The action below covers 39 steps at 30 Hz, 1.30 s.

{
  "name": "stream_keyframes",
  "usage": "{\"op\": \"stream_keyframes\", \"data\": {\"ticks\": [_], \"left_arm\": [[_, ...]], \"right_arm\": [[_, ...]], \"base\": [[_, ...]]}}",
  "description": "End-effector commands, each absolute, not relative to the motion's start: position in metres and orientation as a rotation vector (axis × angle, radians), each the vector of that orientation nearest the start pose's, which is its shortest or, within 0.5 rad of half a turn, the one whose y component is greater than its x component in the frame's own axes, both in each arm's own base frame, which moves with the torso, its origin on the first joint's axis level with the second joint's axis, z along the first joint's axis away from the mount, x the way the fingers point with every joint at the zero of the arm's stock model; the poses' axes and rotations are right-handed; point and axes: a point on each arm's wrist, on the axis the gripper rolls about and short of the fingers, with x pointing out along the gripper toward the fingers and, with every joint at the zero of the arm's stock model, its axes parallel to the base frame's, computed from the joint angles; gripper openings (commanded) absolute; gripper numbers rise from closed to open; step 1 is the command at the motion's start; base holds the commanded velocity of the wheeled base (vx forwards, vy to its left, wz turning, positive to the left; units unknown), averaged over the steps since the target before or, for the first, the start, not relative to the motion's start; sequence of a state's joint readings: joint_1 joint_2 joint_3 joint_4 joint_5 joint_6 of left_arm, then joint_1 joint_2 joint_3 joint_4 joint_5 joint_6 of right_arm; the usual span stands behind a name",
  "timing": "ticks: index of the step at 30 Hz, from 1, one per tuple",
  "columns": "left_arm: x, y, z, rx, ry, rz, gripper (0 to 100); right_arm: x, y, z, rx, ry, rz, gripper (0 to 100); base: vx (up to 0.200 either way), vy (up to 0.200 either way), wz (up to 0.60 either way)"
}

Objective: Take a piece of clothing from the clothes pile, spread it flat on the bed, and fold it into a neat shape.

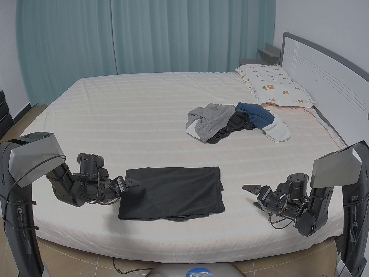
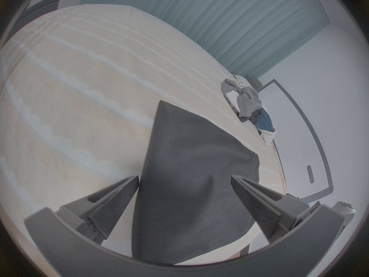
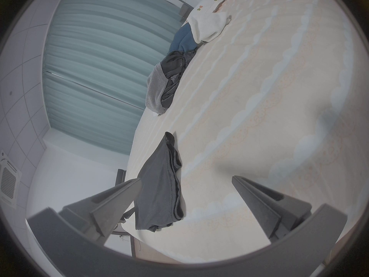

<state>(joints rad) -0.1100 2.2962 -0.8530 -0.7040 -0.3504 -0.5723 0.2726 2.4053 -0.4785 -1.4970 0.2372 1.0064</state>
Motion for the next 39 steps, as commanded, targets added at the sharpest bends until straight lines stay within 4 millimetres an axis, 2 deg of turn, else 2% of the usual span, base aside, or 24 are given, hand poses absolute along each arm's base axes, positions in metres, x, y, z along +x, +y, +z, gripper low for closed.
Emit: {"op": "stream_keyframes", "data": {"ticks": [1,14,19,28,29,39], "left_arm": [[0.367,-0.051,-0.014,-0.622,0.862,-0.214,100],[0.374,-0.051,-0.011,-0.65,0.842,-0.187,100],[0.378,-0.057,-0.019,-0.628,0.831,-0.133,100],[0.38,-0.058,-0.019,-0.622,0.831,-0.127,100],[0.381,-0.059,-0.019,-0.624,0.828,-0.128,0],[0.386,-0.059,-0.013,-0.683,0.811,-0.108,0]], "right_arm": [[0.311,0.093,-0.034,0.959,0.655,0.237,100],[0.31,0.092,-0.034,0.959,0.65,0.244,100],[0.31,0.092,-0.034,0.959,0.65,0.244,100],[0.31,0.092,-0.034,0.959,0.65,0.244,100],[0.31,0.092,-0.034,0.959,0.65,0.244,100],[0.31,0.092,-0.034,0.959,0.649,0.245,100]], "base": [[0.0,0.0,0.0],[0.0,0.0,0.0],[0.0,0.0,0.0],[0.0,0.0,0.0],[0.0,0.0,0.0],[0.0,0.0,0.0]]}}
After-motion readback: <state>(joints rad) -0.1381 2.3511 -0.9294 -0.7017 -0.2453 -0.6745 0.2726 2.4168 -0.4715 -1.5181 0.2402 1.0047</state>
